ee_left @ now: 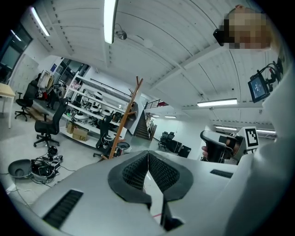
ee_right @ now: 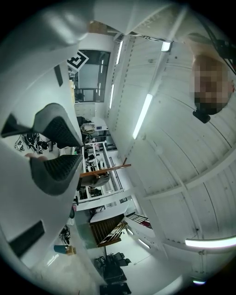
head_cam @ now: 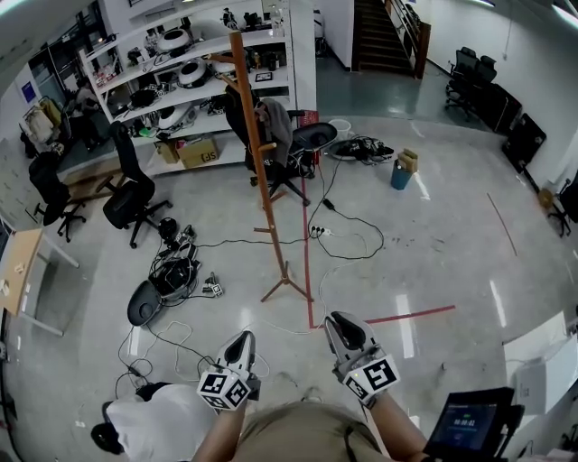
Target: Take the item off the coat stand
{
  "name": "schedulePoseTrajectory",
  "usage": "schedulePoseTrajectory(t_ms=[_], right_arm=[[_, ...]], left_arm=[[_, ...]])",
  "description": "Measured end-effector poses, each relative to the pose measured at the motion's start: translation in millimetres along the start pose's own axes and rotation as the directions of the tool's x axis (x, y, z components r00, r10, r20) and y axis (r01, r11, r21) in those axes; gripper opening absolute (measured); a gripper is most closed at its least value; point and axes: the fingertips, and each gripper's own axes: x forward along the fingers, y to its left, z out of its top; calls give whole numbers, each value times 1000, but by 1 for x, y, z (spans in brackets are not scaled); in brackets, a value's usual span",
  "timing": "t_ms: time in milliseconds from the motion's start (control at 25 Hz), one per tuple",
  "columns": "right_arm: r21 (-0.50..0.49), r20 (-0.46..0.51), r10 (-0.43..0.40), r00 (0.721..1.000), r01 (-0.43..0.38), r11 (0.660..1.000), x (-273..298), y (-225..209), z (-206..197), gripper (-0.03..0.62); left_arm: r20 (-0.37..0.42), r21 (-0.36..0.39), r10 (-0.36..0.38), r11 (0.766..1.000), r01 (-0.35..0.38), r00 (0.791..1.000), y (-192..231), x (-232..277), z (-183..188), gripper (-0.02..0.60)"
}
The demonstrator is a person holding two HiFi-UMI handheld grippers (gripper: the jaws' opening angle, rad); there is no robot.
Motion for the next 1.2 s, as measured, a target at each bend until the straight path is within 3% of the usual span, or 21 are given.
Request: schedulePoseTrajectory(t_ms=[320,1200], right_arm=[[-11,-6,-48,999,48,999,27,-4,4,38],[-39,-1,-51,999,51,998,95,16,-9,40]], left_arm=[[-6,18,-47,999,47,999,21,19,21,18],[4,-10,-49,999,49,999,93,17,39,18]])
